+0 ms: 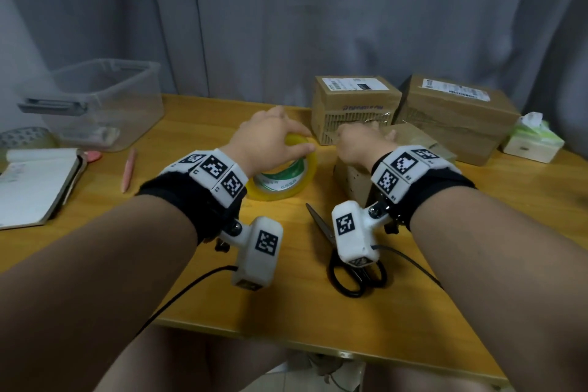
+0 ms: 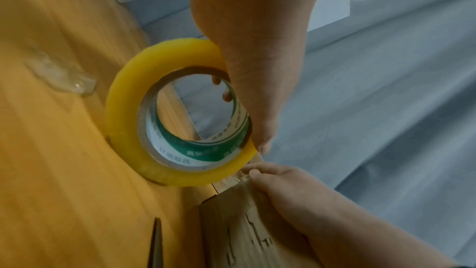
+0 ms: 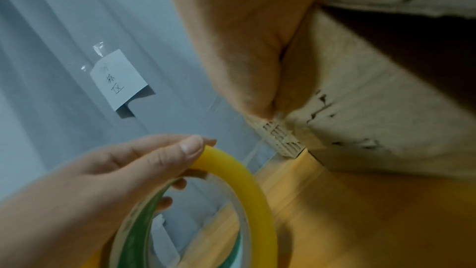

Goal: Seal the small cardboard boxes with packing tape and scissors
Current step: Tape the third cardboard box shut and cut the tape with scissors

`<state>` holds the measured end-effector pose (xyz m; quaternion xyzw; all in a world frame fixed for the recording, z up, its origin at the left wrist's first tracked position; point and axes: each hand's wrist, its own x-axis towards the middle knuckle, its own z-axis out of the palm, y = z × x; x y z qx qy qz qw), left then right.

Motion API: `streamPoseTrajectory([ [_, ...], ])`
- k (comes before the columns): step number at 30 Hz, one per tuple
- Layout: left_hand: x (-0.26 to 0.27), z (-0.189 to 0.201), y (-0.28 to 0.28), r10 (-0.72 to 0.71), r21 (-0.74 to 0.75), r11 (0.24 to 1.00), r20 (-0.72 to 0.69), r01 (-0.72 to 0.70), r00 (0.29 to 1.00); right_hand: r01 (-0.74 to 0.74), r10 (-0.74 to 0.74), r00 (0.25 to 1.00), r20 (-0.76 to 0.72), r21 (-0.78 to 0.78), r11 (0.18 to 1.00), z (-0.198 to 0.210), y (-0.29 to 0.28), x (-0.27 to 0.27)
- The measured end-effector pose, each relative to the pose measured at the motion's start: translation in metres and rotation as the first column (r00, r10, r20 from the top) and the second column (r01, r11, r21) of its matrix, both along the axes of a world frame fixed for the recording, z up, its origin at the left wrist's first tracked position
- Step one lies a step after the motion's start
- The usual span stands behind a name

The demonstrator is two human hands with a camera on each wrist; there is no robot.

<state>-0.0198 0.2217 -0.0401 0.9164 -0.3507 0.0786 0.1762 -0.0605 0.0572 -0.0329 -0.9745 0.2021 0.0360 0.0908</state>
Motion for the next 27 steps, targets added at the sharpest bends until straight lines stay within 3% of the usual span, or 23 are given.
streamPoseTrajectory([
  [4,-0.002,-0.001,-0.002,0.013,-0.004,1.000,0.012,-0.013,1.000,-0.167,0.087,0.945,0.315,0.238,0.957,0.007,-0.012,-0.017],
  [6,-0.003,0.000,-0.005,0.016,0.010,1.000,0.039,-0.017,0.999,-0.223,0.092,0.878,0.469,0.234,0.946,0.014,-0.013,-0.033],
  [8,-0.003,0.000,-0.006,0.024,0.022,0.999,0.050,-0.026,0.998,-0.254,0.133,0.839,0.528,0.162,0.954,0.018,-0.011,-0.050],
  [10,-0.003,0.001,-0.006,0.030,0.024,0.999,0.050,-0.031,0.998,-0.299,0.192,0.874,0.447,0.182,0.937,0.019,-0.004,-0.069],
  [13,-0.007,0.002,-0.006,0.041,0.023,0.999,0.055,-0.042,0.998,-0.253,0.247,0.967,0.061,0.323,0.912,0.012,0.005,-0.091],
  [16,-0.010,0.003,-0.009,0.048,0.062,0.997,0.063,-0.052,0.997,-0.167,0.245,0.935,-0.258,0.291,0.942,0.000,0.014,-0.100],
  [19,-0.011,0.003,-0.009,0.053,0.075,0.996,0.060,-0.057,0.997,-0.222,0.257,0.895,-0.365,0.136,0.965,-0.007,0.020,-0.098],
  [23,-0.010,0.000,-0.002,0.050,0.036,0.998,0.042,-0.051,0.998,-0.234,0.268,0.842,-0.469,0.132,0.963,-0.007,0.027,-0.095],
  [27,-0.012,0.003,0.001,0.045,0.029,0.999,0.004,-0.045,0.999,-0.285,0.256,0.896,-0.364,-0.028,0.958,-0.012,0.031,-0.100],
])
